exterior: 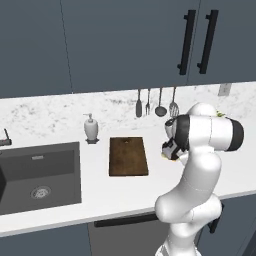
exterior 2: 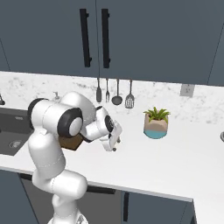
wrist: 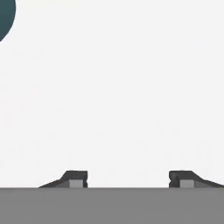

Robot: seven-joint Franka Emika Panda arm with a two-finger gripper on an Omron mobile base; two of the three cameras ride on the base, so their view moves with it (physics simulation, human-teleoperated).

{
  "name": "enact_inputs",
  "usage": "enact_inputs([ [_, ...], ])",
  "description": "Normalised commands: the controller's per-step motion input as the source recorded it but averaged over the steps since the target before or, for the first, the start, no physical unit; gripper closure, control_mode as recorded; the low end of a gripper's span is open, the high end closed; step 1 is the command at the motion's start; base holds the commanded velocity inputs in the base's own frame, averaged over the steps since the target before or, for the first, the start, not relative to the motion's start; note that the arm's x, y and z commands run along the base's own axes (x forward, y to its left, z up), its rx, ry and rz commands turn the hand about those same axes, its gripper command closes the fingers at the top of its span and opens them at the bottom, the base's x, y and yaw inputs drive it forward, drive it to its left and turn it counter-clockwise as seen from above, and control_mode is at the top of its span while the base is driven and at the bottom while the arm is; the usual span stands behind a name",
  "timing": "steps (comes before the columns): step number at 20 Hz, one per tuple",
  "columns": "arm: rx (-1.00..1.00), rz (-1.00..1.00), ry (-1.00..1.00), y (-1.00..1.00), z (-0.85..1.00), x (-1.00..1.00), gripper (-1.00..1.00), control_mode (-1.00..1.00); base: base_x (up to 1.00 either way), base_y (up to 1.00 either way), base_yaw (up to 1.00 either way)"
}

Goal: Pick up the sponge from the counter and clean the cutting board by briefly scrubbing or pressing down on the cutting board. Once finished, release the sponge.

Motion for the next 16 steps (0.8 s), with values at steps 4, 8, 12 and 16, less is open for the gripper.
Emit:
enact_inputs([
  [4, 0.00, 0.00, 0.00, 0.00, -0.93, 0.00, 1.00, -1.00, 0.00, 0.00, 0.00],
  [8, 0.00, 0.00, 0.00, -0.03, -0.73, -0.12, -1.00, -1.00, 0.00, 0.00, 0.00],
  [12, 0.00, 0.00, -0.03, -0.08, -0.22, -0.36, -1.00, -1.00, 0.00, 0.00, 0.00],
  [16, 0.02, 0.00, -0.08, -0.09, 0.00, -0.43, -1.00, -1.00, 0.00, 0.00, 0.00],
])
